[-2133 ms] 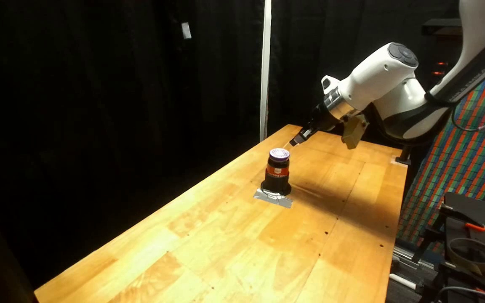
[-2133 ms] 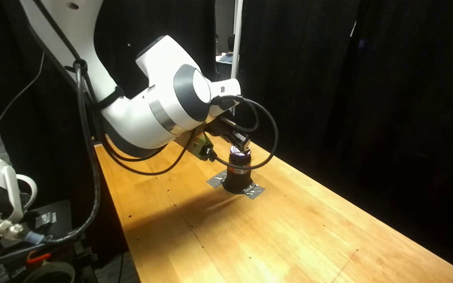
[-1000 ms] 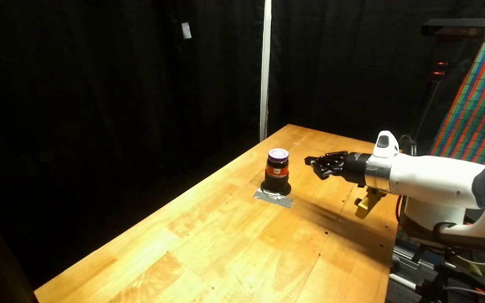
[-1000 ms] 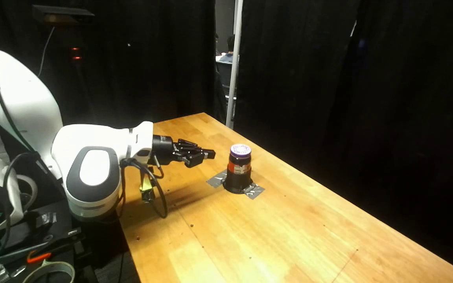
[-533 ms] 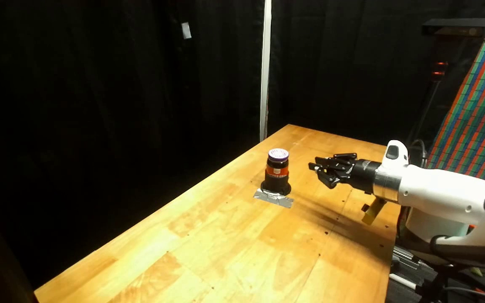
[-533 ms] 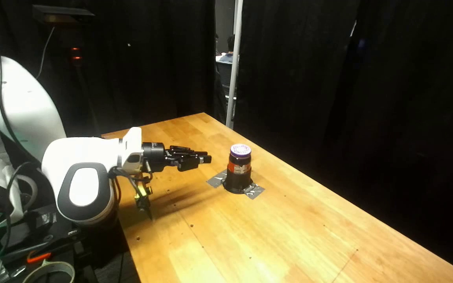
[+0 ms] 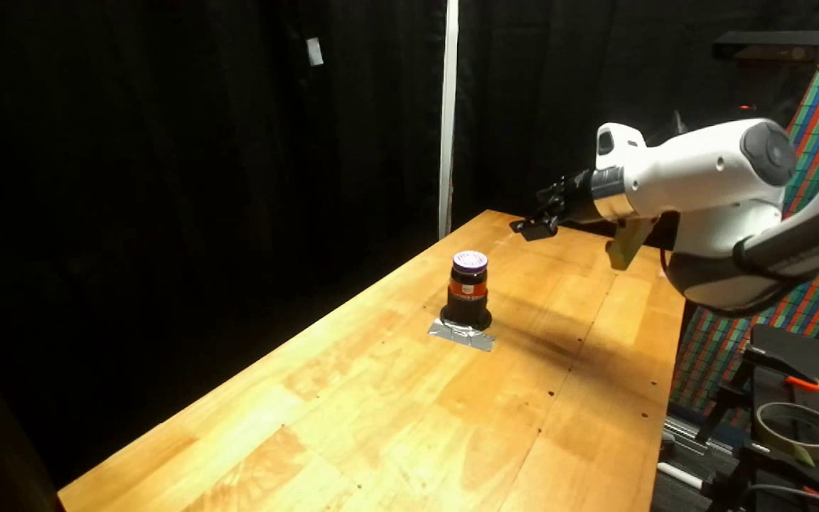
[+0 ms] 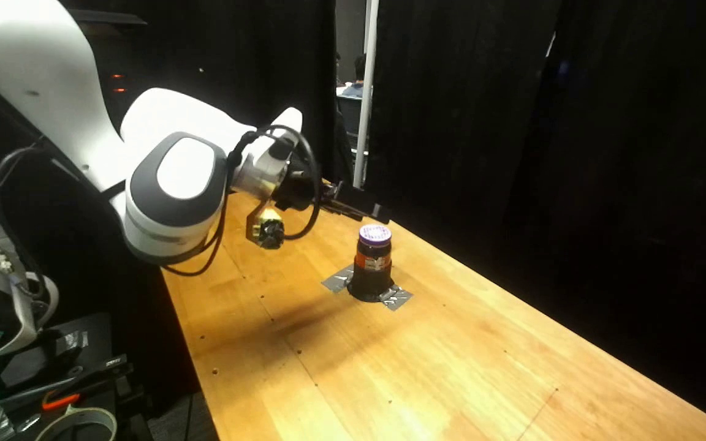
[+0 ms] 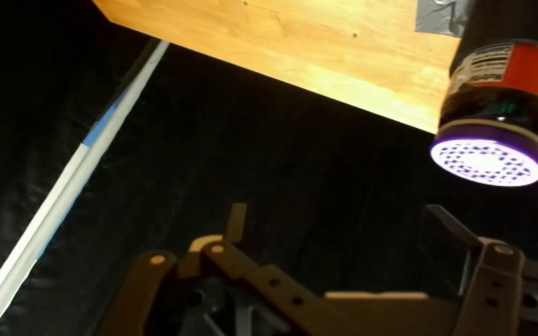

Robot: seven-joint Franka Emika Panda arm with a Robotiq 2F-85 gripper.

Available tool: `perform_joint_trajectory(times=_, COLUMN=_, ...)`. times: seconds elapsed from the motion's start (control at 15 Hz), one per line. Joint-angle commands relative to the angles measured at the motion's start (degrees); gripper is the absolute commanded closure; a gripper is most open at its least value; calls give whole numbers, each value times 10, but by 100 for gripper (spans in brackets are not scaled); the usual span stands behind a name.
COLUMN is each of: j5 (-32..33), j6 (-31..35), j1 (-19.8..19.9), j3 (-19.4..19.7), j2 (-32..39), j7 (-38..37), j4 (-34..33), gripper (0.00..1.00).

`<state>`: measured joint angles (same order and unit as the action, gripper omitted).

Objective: Put the rubber band on the cup

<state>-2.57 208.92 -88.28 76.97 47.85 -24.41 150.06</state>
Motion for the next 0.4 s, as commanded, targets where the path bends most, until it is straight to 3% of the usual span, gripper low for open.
perform_joint_trajectory(times=0.0, j5=100, j6=-162, j1=-62, j3=118, j2=-129, j7=83, j4=-19, gripper=0)
perform_joint_trajectory(times=0.07, j5=55, j6=-210, j1=-80, j3=131, j2=-160, j7=150, j4=-29, gripper=0)
perform_joint_trajectory(times=0.27, j5=27, j6=-355, j1=-168, j3=215, j2=-181, j7=190, j4=-68, gripper=0)
perform_joint_trajectory(times=0.33, j5=24, j6=-288, j1=-114, j3=166, j2=-151, j7=173, j4=-48, gripper=0)
